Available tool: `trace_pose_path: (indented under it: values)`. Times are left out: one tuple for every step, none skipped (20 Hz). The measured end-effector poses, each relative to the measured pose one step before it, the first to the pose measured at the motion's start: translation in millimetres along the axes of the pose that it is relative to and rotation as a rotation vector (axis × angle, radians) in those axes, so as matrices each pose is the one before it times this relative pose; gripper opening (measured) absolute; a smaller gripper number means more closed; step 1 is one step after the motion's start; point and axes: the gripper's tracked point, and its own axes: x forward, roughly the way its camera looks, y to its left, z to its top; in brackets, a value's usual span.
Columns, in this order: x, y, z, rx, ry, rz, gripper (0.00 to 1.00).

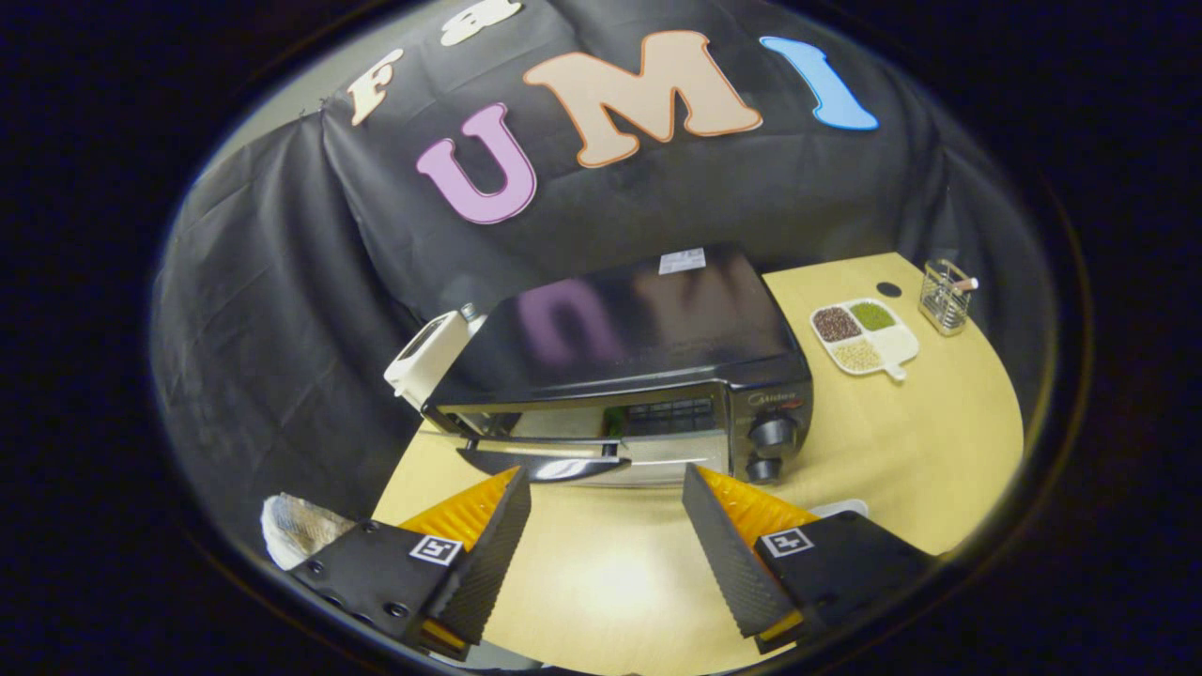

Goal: Open the toaster oven, put the food inside, and close the toaster oven door.

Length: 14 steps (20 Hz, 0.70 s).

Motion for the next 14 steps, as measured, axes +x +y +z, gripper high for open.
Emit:
trace_pose_path:
  values:
    - [-1.2, 1.24, 2.41, -0.0046, -0.00776, -0.00088, 0.99]
    - [-0.84, -0.83, 3.54, -0.00442, -0.01269, -0.00218, 0.99]
    - [1.41, -0.41, 0.18, -0.00529, -0.01236, -0.00091, 0.99]
    - [-2.0, 0.48, 4.08, -0.00851, -0.01371, -0.00286, 0.99]
    - [-2.37, 0.48, 5.25, -0.0103, -0.01762, -0.00472, 0.99]
    - [-2.75, 1.77, 7.83, -0.01199, -0.02269, -0.00189, 0.99]
    - [-3.11, 1.23, 9.14, -0.01387, -0.02882, -0.00698, 0.99]
    - [-4.1, 1.33, 12.78, -0.01511, -0.03229, -0.0077, 0.99]
    - [-4.82, 2.0, 14.55, -0.01537, -0.03949, -0.00629, 0.99]
    - [-8.07, 3.37, 17.52, -0.01527, -0.04105, -0.00447, 0.99]
    - [-4.43, 2.9, 18.18, -0.01561, -0.04277, -0.00173, 0.99]
    - [-4.21, 1.44, 19.64, -0.01695, -0.04285, -0.00437, 0.99]
    - [-4.04, 2.35, 19.99, -0.01766, -0.0442, -0.00285, 0.99]
    - [-3.57, 1.07, 21.51, -0.01841, -0.04834, -0.00464, 0.99]
